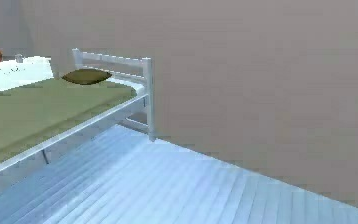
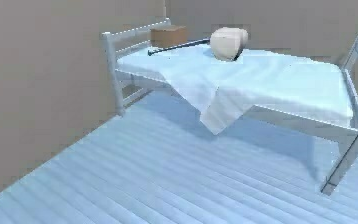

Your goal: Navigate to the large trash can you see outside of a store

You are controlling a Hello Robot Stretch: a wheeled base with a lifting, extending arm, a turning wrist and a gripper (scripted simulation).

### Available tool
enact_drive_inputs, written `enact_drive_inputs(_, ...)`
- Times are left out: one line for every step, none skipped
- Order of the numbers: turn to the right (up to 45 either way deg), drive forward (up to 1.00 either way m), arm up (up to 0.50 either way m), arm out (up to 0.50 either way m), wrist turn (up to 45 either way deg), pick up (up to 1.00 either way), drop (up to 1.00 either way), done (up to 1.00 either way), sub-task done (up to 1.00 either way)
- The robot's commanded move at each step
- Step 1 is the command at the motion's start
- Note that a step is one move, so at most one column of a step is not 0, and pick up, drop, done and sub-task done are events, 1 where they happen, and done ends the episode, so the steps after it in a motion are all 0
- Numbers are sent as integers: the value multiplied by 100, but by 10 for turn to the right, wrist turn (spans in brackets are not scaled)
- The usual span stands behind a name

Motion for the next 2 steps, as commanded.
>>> enact_drive_inputs(-450, 0, 0, 0, 0, 0, 0, 0, 0)
enact_drive_inputs(-450, 0, 0, 0, 0, 0, 0, 0, 0)
